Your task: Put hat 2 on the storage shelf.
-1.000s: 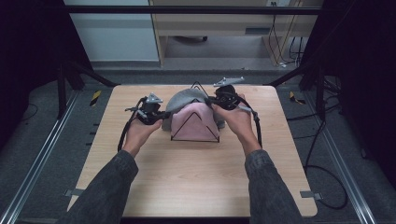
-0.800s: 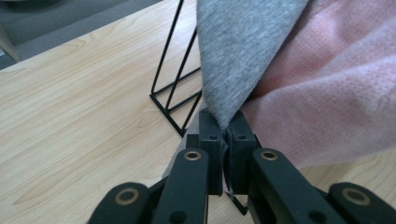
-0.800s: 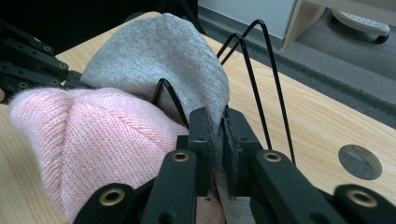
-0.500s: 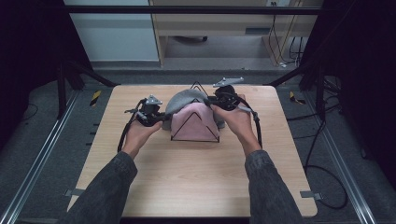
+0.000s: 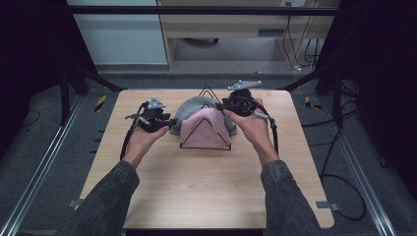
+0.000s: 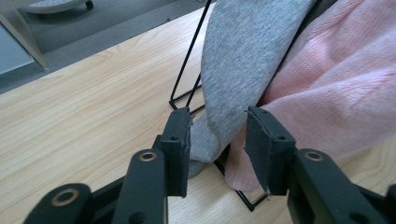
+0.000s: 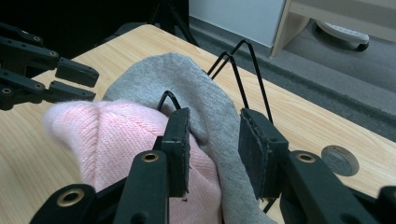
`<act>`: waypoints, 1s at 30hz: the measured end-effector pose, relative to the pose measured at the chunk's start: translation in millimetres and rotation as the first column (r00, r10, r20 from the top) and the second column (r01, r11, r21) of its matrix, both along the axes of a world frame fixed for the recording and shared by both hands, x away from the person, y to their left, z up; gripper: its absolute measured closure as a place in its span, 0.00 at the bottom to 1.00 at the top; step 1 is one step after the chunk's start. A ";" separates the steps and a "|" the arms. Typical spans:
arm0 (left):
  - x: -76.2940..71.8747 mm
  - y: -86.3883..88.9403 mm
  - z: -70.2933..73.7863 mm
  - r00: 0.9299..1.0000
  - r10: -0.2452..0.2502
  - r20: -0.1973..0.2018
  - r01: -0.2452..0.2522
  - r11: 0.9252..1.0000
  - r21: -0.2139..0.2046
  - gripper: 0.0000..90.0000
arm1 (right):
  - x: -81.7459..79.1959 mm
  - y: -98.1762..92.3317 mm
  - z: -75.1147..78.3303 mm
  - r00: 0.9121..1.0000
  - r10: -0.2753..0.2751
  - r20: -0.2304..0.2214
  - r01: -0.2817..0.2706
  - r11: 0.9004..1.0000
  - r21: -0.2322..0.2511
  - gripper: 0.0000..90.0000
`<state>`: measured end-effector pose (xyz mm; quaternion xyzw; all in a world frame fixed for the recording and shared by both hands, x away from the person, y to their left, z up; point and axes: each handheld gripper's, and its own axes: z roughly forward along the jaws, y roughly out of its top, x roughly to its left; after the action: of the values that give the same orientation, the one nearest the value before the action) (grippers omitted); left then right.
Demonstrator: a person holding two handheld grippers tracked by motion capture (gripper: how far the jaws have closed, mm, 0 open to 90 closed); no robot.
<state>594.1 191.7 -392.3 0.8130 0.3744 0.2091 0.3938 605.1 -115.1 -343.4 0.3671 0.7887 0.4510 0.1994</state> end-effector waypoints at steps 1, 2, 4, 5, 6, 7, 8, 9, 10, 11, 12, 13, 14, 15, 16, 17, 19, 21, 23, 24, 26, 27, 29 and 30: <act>0.0 0.0 0.0 1.000 0.000 0.000 0.000 1.000 0.000 0.64 | 0.0 0.0 0.0 1.000 0.000 0.000 0.000 1.000 0.000 0.71; -1.8 0.3 1.5 1.000 -0.002 0.003 0.002 1.000 0.002 0.64 | -1.6 -0.6 1.9 1.000 -0.001 0.005 0.001 1.000 0.005 0.71; -4.4 1.3 4.2 1.000 -0.003 0.004 0.003 1.000 0.008 0.62 | -2.6 -1.0 3.6 1.000 0.002 0.006 -0.002 1.000 0.007 0.70; -5.4 1.7 5.6 1.000 -0.002 0.010 0.002 1.000 0.007 0.60 | -3.3 -1.1 4.6 1.000 -0.003 0.007 0.003 1.000 0.008 0.70; -6.5 2.6 7.2 1.000 -0.002 0.012 0.002 1.000 0.008 0.58 | -3.6 -1.7 5.2 1.000 -0.005 0.009 0.004 1.000 0.011 0.69; -7.4 3.0 8.5 1.000 0.004 0.014 -0.004 1.000 0.005 0.56 | -3.6 -2.2 5.5 1.000 -0.008 0.007 0.008 1.000 0.014 0.69; -7.9 4.0 9.8 1.000 0.003 0.013 -0.004 1.000 0.014 0.54 | -3.7 -2.5 5.8 1.000 -0.008 0.009 0.007 1.000 0.015 0.68; -8.7 4.5 11.2 1.000 0.006 0.013 -0.006 1.000 0.012 0.52 | -3.9 -2.7 6.1 1.000 -0.009 0.008 0.008 1.000 0.016 0.68; -9.7 5.5 13.4 1.000 0.009 0.014 -0.009 1.000 0.014 0.51 | -4.2 -2.9 6.4 1.000 -0.010 0.005 0.010 1.000 0.018 0.67; -10.6 6.0 15.2 1.000 0.013 0.014 -0.013 1.000 0.009 0.50 | -4.7 -2.9 6.9 1.000 -0.010 0.003 0.010 1.000 0.022 0.67; -11.1 6.5 16.9 1.000 0.014 0.014 -0.014 1.000 0.006 0.48 | -5.1 -2.7 7.4 1.000 -0.012 0.005 0.012 1.000 0.019 0.65; -12.1 7.1 19.8 1.000 0.015 0.017 -0.015 1.000 0.000 0.47 | -5.7 -2.5 8.0 1.000 -0.014 0.006 0.014 1.000 0.021 0.64; -13.0 7.0 21.3 1.000 0.016 0.022 -0.016 1.000 -0.004 0.45 | -6.5 -2.3 9.0 1.000 -0.015 0.007 0.015 1.000 0.026 0.64; -14.2 6.7 23.4 1.000 0.016 0.023 -0.016 1.000 -0.003 0.44 | -7.0 -2.2 9.5 1.000 -0.015 0.008 0.014 1.000 0.027 0.63; -15.3 6.3 25.4 1.000 0.013 0.023 -0.013 1.000 -0.001 0.42 | -7.9 -1.9 10.3 1.000 -0.015 0.006 0.015 0.999 0.029 0.62; -16.8 5.9 27.4 1.000 0.010 0.023 -0.010 1.000 -0.002 0.41 | -8.5 -1.5 10.8 1.000 -0.016 0.006 0.016 0.999 0.029 0.61; -20.0 5.1 31.0 1.000 0.002 0.021 -0.002 1.000 -0.008 0.36 | -9.6 -1.3 11.8 1.000 -0.020 0.009 0.020 1.000 0.024 0.57; -23.1 3.7 33.3 1.000 0.000 0.013 0.000 1.000 -0.024 0.31 | -11.0 -1.2 12.6 1.000 -0.027 0.007 0.027 0.999 0.029 0.53; -25.9 2.9 35.5 1.000 0.000 0.014 0.000 1.000 -0.024 0.27 | -12.3 -0.9 13.7 0.999 -0.035 0.015 0.035 0.999 0.026 0.48; -27.6 2.8 36.5 1.000 -0.005 0.009 0.006 1.000 -0.029 0.25 | -13.1 -0.5 14.5 0.999 -0.038 0.018 0.038 0.999 0.026 0.45; -29.9 2.7 37.3 1.000 -0.013 -0.012 0.013 0.999 -0.043 0.20 | -15.0 -0.1 16.5 0.999 -0.041 0.027 0.040 0.999 0.028 0.41; -31.1 3.1 37.4 0.999 -0.019 -0.034 0.017 0.998 -0.059 0.18 | -15.7 -0.1 17.2 0.999 -0.042 0.028 0.041 0.999 0.034 0.39; -33.7 3.9 38.3 0.999 -0.017 -0.049 0.013 0.998 -0.069 0.15 | -17.8 -0.2 19.0 0.999 -0.038 0.030 0.037 0.999 0.040 0.33; -38.5 4.1 39.9 0.999 -0.021 -0.047 0.018 0.998 -0.066 0.14 | -19.0 -0.3 19.9 0.999 -0.038 0.029 0.037 0.998 0.045 0.30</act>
<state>555.7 195.8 -352.5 0.8079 0.3826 0.1735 0.4134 586.1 -115.4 -323.5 0.3793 0.7685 0.4700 0.2112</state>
